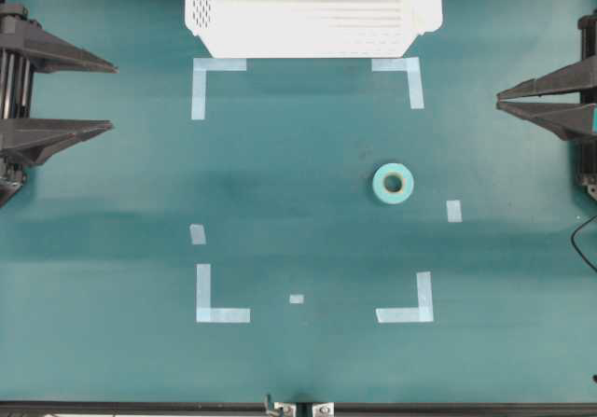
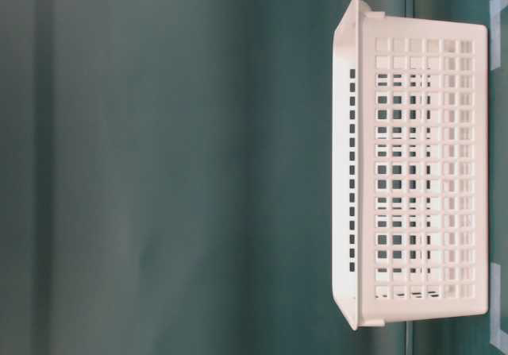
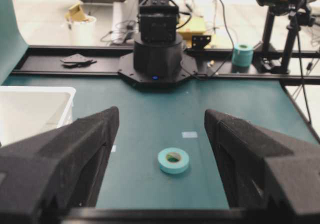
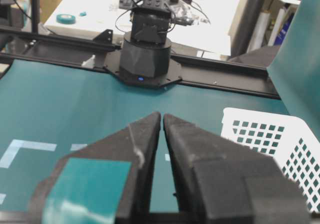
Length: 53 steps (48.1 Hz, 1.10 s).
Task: Put the tape into the white basket.
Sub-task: 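Open the right gripper and move it toward the light-blue tape roll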
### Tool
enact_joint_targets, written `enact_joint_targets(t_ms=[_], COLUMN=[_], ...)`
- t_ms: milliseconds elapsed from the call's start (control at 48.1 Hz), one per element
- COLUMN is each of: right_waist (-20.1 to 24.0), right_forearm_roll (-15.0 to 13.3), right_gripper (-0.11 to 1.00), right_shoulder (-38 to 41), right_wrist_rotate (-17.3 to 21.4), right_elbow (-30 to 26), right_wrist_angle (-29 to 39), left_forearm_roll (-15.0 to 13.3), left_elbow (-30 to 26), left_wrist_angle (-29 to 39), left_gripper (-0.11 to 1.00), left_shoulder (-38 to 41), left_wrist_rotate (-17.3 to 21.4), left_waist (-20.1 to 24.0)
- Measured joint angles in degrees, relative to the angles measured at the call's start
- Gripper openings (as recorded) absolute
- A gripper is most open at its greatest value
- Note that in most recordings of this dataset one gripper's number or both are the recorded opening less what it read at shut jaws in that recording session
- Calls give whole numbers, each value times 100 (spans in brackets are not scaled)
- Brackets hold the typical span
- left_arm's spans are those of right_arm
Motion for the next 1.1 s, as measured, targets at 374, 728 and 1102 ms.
enact_joint_targets(t_ms=[374,728,1102], right_waist=[0,0,0], right_forearm_roll=[0,0,-53], right_gripper=[1,52,98], right_shoulder=[185,264,264], right_wrist_rotate=[9,264,492], right_elbow=[0,-44,-422], right_wrist_angle=[-18,659,1802], left_forearm_roll=[-149,-149,-149], left_elbow=[-26,-44,193], left_wrist_angle=[-466,-475,-211], left_gripper=[-11,-11,-11], left_shoulder=[387,668,281], left_wrist_rotate=[-141,-202,-193], left_waist=[-70,-114,-176])
